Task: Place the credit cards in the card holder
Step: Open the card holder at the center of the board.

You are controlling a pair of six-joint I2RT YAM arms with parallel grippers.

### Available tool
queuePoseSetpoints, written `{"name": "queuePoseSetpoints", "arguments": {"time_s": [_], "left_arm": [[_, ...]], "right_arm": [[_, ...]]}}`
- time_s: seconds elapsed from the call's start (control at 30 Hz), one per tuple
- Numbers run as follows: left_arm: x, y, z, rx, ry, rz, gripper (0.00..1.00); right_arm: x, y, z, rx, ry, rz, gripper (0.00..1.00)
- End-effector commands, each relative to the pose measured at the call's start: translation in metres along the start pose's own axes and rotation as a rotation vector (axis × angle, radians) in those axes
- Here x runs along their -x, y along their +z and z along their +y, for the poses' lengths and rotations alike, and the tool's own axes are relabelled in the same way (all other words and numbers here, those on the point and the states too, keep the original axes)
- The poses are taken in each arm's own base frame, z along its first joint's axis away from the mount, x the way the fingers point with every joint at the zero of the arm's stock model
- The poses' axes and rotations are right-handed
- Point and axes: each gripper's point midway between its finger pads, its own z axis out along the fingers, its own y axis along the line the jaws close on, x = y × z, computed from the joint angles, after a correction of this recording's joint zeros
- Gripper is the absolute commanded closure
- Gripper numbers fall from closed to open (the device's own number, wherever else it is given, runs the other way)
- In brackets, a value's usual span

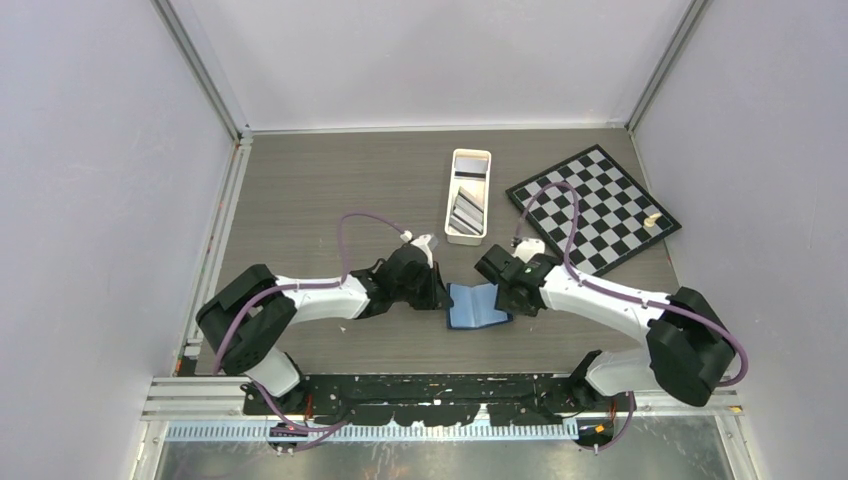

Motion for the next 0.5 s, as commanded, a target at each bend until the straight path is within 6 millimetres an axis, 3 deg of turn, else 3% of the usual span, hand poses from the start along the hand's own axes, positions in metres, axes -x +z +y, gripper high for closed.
{"name": "queuePoseSetpoints", "arguments": {"time_s": [0.0, 0.2, 0.3, 0.47], "left_arm": [[0.006, -0.008, -0.002, -0.005, 0.031, -0.025, 1.0], [0.006, -0.009, -0.004, -0.008, 0.036, -0.018, 1.0], [0.007, -0.01, -0.005, -0.009, 0.037, -0.018, 1.0], [0.007, -0.011, -0.007, -0.012, 0.037, -0.016, 1.0]], "right_arm": [[0.014, -0.007, -0.017, -0.012, 0.026, -0.045, 0.52], [0.031, -0.045, 0.002, 0.174, 0.014, -0.089, 0.51], [0.038, -0.067, 0.017, 0.292, 0.009, -0.111, 0.59], [0.034, -0.083, 0.049, 0.393, -0.044, -0.106, 0.66]]}}
